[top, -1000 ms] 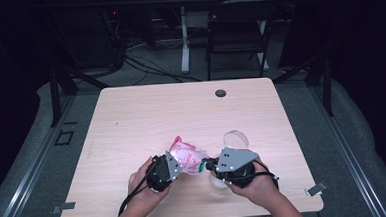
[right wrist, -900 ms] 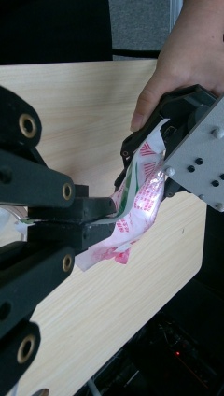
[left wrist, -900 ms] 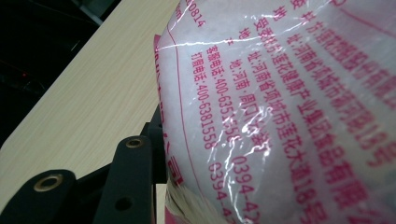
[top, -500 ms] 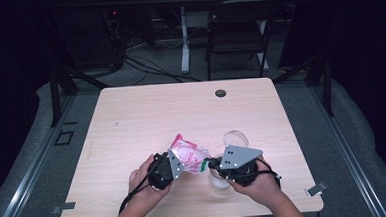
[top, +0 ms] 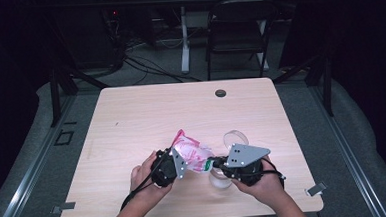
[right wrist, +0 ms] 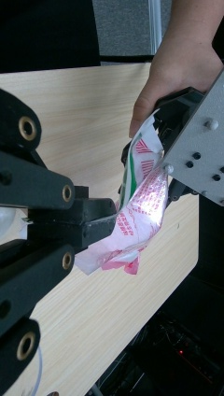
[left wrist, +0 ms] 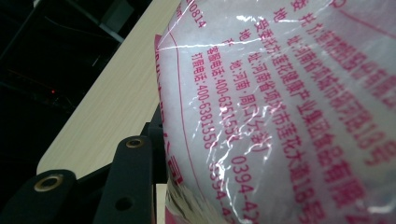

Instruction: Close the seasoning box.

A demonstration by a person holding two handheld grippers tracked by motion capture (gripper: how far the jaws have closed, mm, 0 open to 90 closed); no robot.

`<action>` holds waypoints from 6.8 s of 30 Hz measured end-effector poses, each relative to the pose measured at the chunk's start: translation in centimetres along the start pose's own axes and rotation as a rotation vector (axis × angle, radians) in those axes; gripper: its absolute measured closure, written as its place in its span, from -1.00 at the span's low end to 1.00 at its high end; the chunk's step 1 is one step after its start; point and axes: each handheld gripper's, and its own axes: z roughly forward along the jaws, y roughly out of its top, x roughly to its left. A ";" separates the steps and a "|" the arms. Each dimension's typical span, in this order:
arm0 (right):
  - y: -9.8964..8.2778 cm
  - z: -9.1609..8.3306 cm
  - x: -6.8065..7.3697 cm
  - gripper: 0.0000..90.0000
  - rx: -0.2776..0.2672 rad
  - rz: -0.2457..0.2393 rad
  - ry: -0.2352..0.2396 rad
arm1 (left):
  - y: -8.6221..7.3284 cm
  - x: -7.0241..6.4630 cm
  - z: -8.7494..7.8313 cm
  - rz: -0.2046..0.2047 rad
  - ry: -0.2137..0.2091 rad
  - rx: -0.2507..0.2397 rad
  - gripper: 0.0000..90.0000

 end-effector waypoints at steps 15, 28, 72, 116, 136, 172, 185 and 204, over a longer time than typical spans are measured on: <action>-0.5 -0.6 -0.1 1.00 -0.014 0.025 -0.003 | 0.7 0.0 -0.2 0.050 0.049 -0.017 0.30; -0.6 -0.7 -0.2 1.00 -0.016 0.031 -0.003 | 0.9 0.1 -0.4 0.076 0.075 -0.025 0.30; -1.7 -1.2 -0.5 1.00 -0.001 0.050 -0.012 | 2.2 0.1 -0.7 0.220 0.135 0.007 0.32; -2.4 -1.5 -0.9 1.00 0.010 0.064 -0.020 | 2.8 -0.8 -1.2 0.342 0.223 -0.006 0.34; -2.6 -1.5 -1.0 1.00 0.014 0.070 -0.026 | 3.0 -0.9 -1.3 0.379 0.259 -0.014 0.35; -2.9 -1.6 -1.2 1.00 0.021 0.073 -0.035 | 3.6 -0.9 -1.8 0.426 0.305 -0.026 0.36; -3.0 -1.7 -1.4 1.00 0.018 0.077 -0.039 | 3.9 -0.9 -2.0 0.445 0.321 -0.035 0.36; -3.6 -1.8 -1.9 1.00 0.025 0.096 -0.042 | 4.3 -1.3 -1.8 0.466 0.330 -0.036 0.36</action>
